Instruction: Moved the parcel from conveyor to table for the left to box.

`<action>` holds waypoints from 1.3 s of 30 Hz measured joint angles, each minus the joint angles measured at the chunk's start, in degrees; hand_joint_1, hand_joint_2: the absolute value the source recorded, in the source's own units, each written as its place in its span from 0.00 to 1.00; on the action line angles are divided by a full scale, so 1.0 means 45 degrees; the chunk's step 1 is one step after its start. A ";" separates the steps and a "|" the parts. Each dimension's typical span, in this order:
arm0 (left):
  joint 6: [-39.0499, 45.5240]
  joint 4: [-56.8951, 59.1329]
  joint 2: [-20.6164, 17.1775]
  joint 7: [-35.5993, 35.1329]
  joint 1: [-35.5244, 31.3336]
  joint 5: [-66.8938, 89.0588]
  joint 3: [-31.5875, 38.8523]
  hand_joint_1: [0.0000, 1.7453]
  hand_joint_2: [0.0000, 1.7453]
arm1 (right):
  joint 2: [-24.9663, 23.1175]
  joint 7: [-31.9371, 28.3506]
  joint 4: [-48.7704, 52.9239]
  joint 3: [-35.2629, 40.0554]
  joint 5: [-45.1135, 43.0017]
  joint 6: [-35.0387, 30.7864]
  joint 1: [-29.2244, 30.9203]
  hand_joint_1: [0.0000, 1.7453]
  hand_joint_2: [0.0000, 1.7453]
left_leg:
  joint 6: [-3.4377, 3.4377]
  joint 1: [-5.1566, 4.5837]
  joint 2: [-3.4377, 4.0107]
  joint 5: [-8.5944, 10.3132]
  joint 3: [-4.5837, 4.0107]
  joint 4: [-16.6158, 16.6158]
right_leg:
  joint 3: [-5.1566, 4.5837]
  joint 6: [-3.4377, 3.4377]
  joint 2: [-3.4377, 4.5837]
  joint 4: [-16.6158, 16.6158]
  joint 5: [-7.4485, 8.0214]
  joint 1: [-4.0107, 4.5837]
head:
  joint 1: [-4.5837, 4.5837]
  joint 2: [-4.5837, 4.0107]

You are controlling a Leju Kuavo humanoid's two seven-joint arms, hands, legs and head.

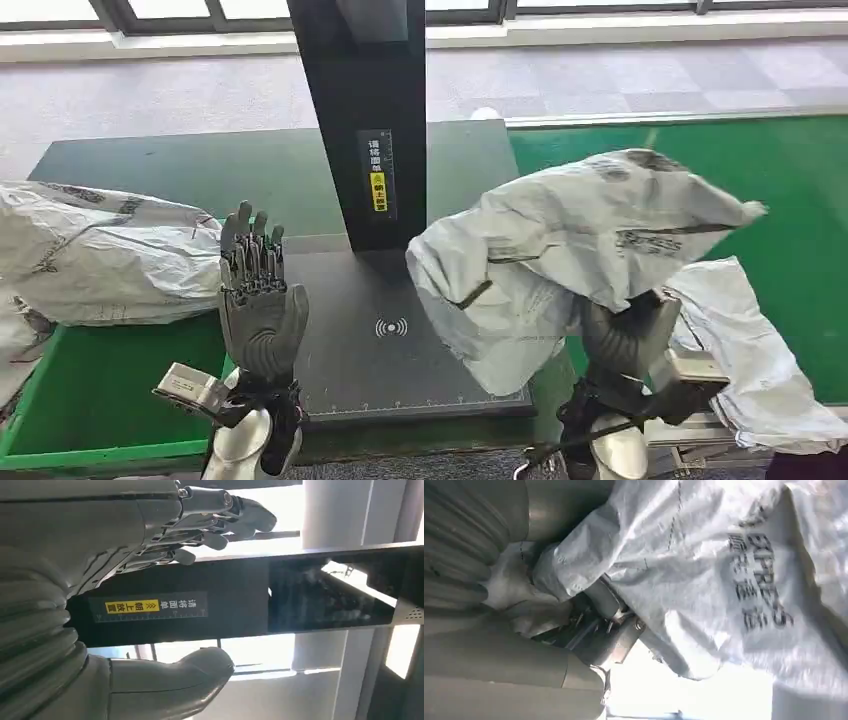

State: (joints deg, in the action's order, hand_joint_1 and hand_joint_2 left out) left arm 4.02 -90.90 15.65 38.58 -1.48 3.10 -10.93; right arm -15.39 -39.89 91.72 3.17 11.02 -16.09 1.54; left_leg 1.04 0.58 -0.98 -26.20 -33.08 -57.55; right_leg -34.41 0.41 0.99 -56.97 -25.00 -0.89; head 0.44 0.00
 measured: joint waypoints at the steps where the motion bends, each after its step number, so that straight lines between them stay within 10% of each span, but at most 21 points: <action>1: 0.0029 0.0000 0.0000 0.0005 -0.0001 0.0000 -0.0010 0.00 1.00 | -0.0024 -0.0010 -0.0611 0.0000 0.0087 0.0000 0.0198 1.00 1.00 | -0.0007 0.0000 -0.0010 0.0007 -0.0004 0.0000 | 0.0002 0.0000 -0.0007 0.0000 0.0000 0.0000 | -0.0005 0.0000; 10: 0.0059 0.0044 0.0000 0.0024 -0.0016 -0.0083 -0.0073 0.00 1.00 | -0.0107 -0.0015 -0.3983 0.0034 -0.0350 -0.0548 0.1246 1.00 1.00 | 0.0004 0.0000 -0.0027 0.0012 -0.0010 0.0000 | -0.0002 -0.0002 -0.0011 -0.0002 -0.0002 0.0002 | -0.0005 0.0000; 12: 0.0019 0.0082 0.0000 0.0029 -0.0019 -0.0145 -0.0073 0.00 1.00 | -0.0107 -0.0015 -0.4420 0.0034 -0.0413 -0.0714 0.1379 0.00 1.00 | 0.0005 0.0000 -0.0026 0.0011 -0.0010 0.0000 | -0.0004 -0.0005 -0.0011 -0.0001 -0.0005 0.0002 | -0.0005 0.0000; 13: 0.0019 0.0107 0.0000 0.0029 -0.0021 -0.0189 -0.0073 0.00 1.00 | -0.0107 -0.0015 -0.4615 0.0034 -0.0408 -0.0757 0.1435 0.00 1.00 | 0.0005 0.0000 -0.0025 0.0010 -0.0010 0.0000 | -0.0005 -0.0005 -0.0011 -0.0001 -0.0006 0.0002 | -0.0005 0.0000; 14: 0.0019 0.0131 0.0000 0.0034 -0.0025 -0.0194 -0.0078 0.00 1.00 | -0.0107 0.0000 -0.4805 0.0034 -0.0394 -0.0768 0.1487 0.00 0.00 | 0.0005 0.0000 -0.0025 0.0010 -0.0010 0.0000 | -0.0005 -0.0005 -0.0011 -0.0001 -0.0006 0.0002 | -0.0005 0.0000; 34: 0.0301 0.0141 -0.0005 0.0039 -0.0051 -0.0175 -0.0233 0.00 1.00 | -0.0369 0.0307 -1.0566 -0.0053 0.2622 0.0646 0.3466 0.00 0.00 | 0.0007 0.0000 -0.0021 0.0011 -0.0012 0.0000 | -0.0007 -0.0006 -0.0005 -0.0004 -0.0003 0.0004 | -0.0005 0.0000; 39: 0.0369 0.0218 -0.0015 0.0039 -0.0076 -0.0175 -0.0320 0.00 1.00 | -0.0539 -0.0029 -1.0130 -0.0039 0.2380 -0.1053 0.3212 0.00 0.00 | 0.0007 0.0000 -0.0025 0.0011 -0.0013 0.0000 | -0.0009 -0.0006 -0.0008 -0.0004 -0.0004 0.0002 | -0.0005 0.0000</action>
State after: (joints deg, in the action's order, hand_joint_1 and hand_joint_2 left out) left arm 5.68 -89.92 15.58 38.75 -1.82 2.32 -12.37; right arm -17.81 -40.02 46.14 2.99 21.73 -20.83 16.00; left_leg 1.07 0.58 -1.10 -26.15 -33.14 -57.55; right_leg -34.45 0.39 0.95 -56.99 -25.02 -0.88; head 0.42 0.00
